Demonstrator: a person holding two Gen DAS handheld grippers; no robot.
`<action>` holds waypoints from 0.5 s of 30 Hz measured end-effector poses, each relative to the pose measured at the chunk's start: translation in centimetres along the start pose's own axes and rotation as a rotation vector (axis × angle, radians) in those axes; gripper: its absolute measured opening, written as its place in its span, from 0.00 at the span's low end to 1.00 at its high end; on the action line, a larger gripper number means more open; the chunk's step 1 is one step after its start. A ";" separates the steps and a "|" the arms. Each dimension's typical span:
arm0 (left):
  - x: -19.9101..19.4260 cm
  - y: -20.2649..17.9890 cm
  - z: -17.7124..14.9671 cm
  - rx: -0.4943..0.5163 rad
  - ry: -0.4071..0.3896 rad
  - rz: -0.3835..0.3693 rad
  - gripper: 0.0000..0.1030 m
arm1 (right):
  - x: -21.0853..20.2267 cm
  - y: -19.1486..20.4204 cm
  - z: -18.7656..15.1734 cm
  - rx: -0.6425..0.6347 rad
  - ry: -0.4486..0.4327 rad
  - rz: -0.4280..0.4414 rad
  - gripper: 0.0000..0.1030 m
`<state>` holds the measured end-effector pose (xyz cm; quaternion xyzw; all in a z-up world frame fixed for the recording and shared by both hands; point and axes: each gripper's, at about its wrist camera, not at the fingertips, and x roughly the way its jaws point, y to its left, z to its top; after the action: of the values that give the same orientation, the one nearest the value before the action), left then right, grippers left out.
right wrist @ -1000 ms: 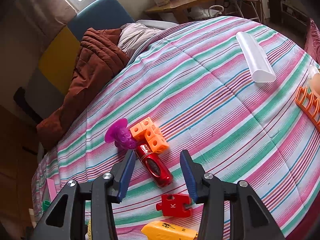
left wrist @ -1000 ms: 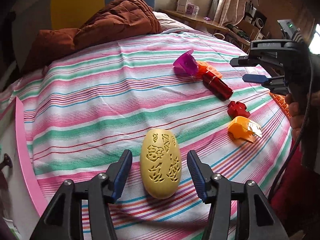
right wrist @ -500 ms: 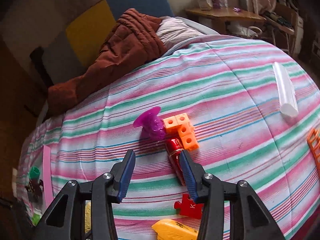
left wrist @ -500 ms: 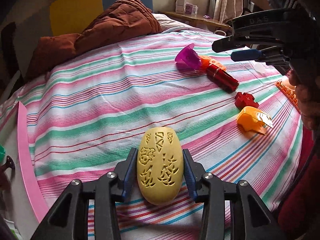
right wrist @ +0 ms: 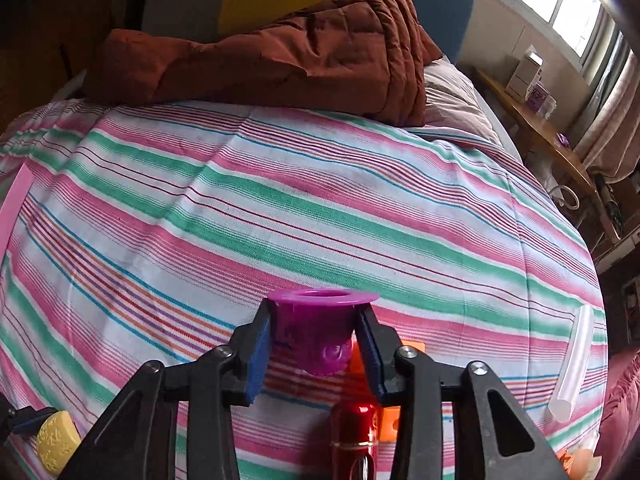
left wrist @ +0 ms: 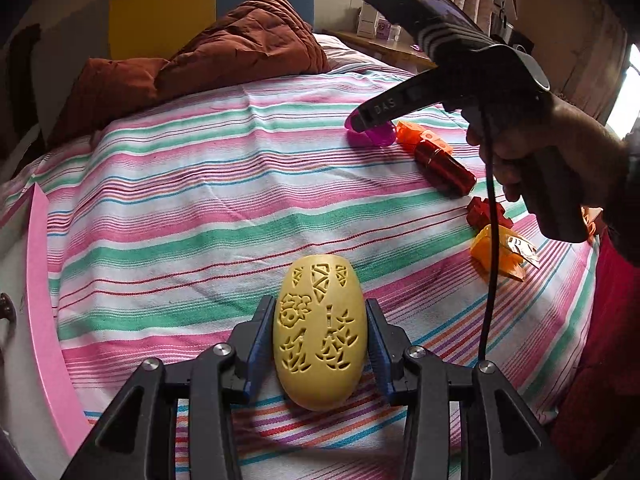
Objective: Organize rigid objects
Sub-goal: 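Lift the yellow egg with the left tool while the right tool grasps the purple suction cup, then carry the yellow egg toward the tray with the left tool while the right tool holds the purple cup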
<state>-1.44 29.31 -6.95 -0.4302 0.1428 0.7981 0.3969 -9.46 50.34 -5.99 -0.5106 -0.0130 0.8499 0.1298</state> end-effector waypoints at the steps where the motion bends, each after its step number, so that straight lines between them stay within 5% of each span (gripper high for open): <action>1: 0.0 0.0 0.0 0.000 -0.002 0.001 0.43 | 0.2 0.4 0.2 -0.006 -0.003 -0.005 0.34; 9: -0.2 -0.1 -0.3 -0.007 -0.012 -0.002 0.42 | -2.2 3.9 -2.1 -0.007 0.035 0.193 0.34; 15: -1.2 0.0 -1.1 -0.028 -0.008 0.006 0.42 | -4.4 5.5 -5.6 0.031 0.047 0.184 0.34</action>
<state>-0.39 28.07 -6.64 -0.4319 0.1312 0.8030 0.3891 -3.77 43.34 -5.72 -0.5275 0.0502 0.8460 0.0591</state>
